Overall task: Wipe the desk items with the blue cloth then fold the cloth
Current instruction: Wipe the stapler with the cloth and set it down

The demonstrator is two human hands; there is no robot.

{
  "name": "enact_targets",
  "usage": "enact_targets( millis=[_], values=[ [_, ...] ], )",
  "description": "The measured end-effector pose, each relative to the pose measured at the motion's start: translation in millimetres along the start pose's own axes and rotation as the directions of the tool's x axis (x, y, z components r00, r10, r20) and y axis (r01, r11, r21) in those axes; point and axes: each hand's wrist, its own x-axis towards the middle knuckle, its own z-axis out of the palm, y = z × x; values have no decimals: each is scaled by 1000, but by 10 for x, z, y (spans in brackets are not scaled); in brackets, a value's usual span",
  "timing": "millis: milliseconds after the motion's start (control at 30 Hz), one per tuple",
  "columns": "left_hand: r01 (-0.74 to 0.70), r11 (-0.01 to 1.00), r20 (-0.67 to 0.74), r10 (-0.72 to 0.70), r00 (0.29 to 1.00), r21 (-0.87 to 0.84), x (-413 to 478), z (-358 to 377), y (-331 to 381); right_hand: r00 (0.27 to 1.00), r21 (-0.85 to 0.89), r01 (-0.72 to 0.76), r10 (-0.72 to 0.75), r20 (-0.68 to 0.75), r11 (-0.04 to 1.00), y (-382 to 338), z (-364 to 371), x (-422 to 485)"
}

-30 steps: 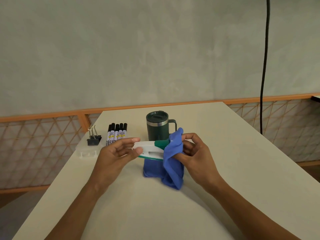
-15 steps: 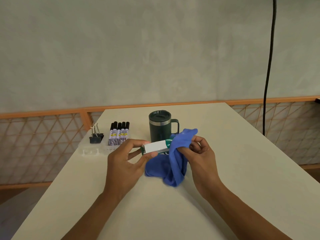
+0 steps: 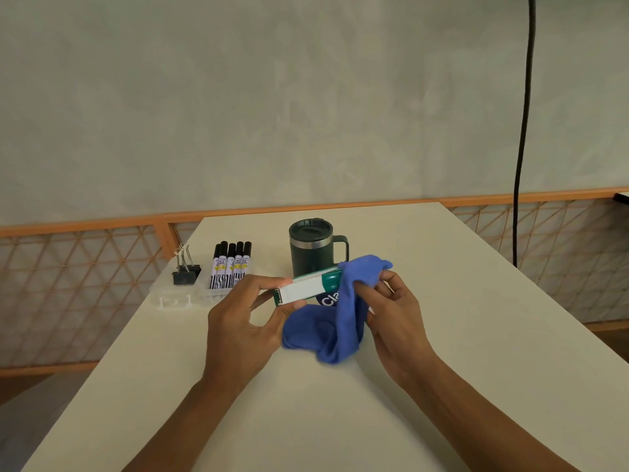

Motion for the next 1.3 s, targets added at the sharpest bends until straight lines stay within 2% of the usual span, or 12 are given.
enact_targets(
  millis=[100, 267, 333, 367, 433, 500, 700, 833, 933, 1067, 1200, 1300],
  values=[
    [-16, 1000, 13, 16, 1000, 19, -12, -27, -51, 997, -111, 60, -55, 52, 992, 27, 5, -8],
    [0, 1000, 23, 0, 1000, -8, 5, -16, -82, 994, -100, 100, -95, 48, 990, -29, -42, -13],
    [60, 997, 50, -58, 997, -42, 36, -47, -60, 989, -102, 146, -146, 8, 984, -32, -88, 27],
    [141, 987, 86, -134, 987, -82, 60, -90, -56, 988, -96, 156, -157, 3, 983, -49, -119, 63],
    [367, 914, 231, -324, 917, -174, 121, -199, -98, 993, -50, 113, -111, 39, 992, -107, -218, 147],
    [499, 844, 373, -405, 835, -199, 162, -304, -202, 994, -11, 27, -25, 111, 1000, -160, -327, 221],
    [579, 804, 638, -378, 671, -133, 135, -380, -320, 959, 6, -116, 111, 260, 993, -126, -381, 290],
    [596, 797, 717, -359, 598, -98, 139, -422, -363, 959, 72, -165, 143, 243, 984, -143, -283, 282],
    [583, 810, 721, -368, 587, -61, 147, -448, -394, 941, 193, -233, 170, 294, 953, -197, -329, 242],
    [560, 827, 756, -332, 564, -55, 165, -453, -368, 904, 79, -278, 233, 360, 957, -208, -311, 157],
    [574, 805, 672, -344, 656, -149, 161, -306, -192, 884, 92, -227, 165, 438, 970, -212, -231, 161],
    [564, 815, 662, -351, 663, -133, 83, -75, -45, 881, -8, -80, 74, 467, 997, -312, -176, 148]
  ],
)
